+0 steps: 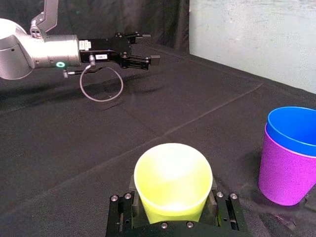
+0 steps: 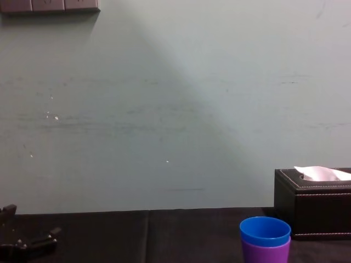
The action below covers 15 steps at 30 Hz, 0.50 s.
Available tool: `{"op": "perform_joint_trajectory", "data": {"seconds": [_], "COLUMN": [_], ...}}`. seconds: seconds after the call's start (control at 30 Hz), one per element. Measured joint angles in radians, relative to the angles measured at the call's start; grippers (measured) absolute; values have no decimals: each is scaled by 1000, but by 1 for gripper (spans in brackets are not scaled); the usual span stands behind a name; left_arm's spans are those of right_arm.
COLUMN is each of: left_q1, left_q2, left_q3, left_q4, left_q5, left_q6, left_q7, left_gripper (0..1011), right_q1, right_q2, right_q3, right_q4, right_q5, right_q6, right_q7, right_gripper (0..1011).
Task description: Stack the three plastic cups sequentially using one hand.
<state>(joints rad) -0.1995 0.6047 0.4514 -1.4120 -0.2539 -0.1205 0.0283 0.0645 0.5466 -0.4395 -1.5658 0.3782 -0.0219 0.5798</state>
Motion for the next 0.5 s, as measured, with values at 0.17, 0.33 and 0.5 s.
{"op": "perform_joint_trajectory", "data": {"seconds": [0.17,0.33,0.5], "left_q1": [0,0,0], "left_q2": [0,0,0], "left_q3": [0,0,0], "left_q4": [0,0,0], "left_q5": [0,0,0], "left_q6": [0,0,0], "left_q7": [0,0,0], "left_gripper": [1011,1012,1011], "right_q1": [-1,-2,-2], "right_q2": [0,1,1], "right_q3": [1,1,2], "right_q4": [-1,-1,-2], "right_q5": [0,0,0], "right_q6": [-1,-2,-2], "right_q7": [-1,-2,-2], "right_gripper": [743,733,733]}}
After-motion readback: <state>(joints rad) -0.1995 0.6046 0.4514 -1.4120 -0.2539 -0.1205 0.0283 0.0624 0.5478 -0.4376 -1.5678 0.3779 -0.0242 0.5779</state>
